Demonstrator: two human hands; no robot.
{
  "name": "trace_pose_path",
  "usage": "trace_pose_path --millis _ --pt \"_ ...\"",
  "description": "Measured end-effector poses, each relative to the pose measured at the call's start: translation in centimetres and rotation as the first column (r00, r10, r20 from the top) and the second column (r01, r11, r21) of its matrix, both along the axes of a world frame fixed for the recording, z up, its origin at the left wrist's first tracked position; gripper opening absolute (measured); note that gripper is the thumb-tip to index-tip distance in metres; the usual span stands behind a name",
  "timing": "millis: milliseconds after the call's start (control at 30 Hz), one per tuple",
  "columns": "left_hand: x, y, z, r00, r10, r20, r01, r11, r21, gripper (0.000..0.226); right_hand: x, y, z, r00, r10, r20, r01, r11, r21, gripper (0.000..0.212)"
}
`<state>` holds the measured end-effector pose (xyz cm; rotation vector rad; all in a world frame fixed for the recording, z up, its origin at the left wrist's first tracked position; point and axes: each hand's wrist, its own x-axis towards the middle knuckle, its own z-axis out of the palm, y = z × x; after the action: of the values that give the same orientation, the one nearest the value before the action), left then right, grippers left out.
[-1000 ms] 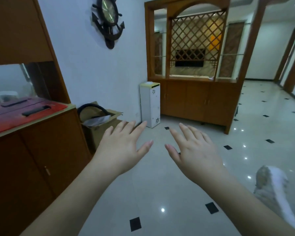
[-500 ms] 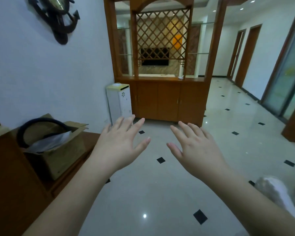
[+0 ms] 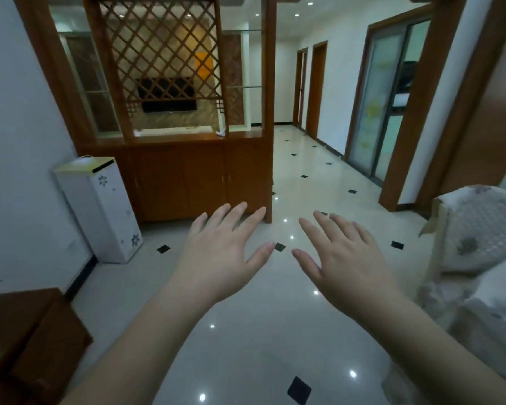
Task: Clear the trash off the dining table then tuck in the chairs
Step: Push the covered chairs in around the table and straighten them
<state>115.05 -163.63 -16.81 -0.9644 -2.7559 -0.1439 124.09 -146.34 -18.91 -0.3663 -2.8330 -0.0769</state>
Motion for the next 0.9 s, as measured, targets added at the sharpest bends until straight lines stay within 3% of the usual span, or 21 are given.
trace_pose_path --millis 367,900 --pt "-15.5 18.1 0.8 0.985 -0.164 -0.044 0.164 0.986 -0.004 0.066 -13.3 16.5 0.8 0.992 -0.125 0.025 0.126 0.99 -0.07 0.064" --pt "-41.9 34.4 -1.7 0.95 -0.311 0.011 0.311 0.95 0.006 0.066 -37.7 31.0 -0.3 0.966 -0.258 0.029 0.259 0.964 -0.063 0.062"
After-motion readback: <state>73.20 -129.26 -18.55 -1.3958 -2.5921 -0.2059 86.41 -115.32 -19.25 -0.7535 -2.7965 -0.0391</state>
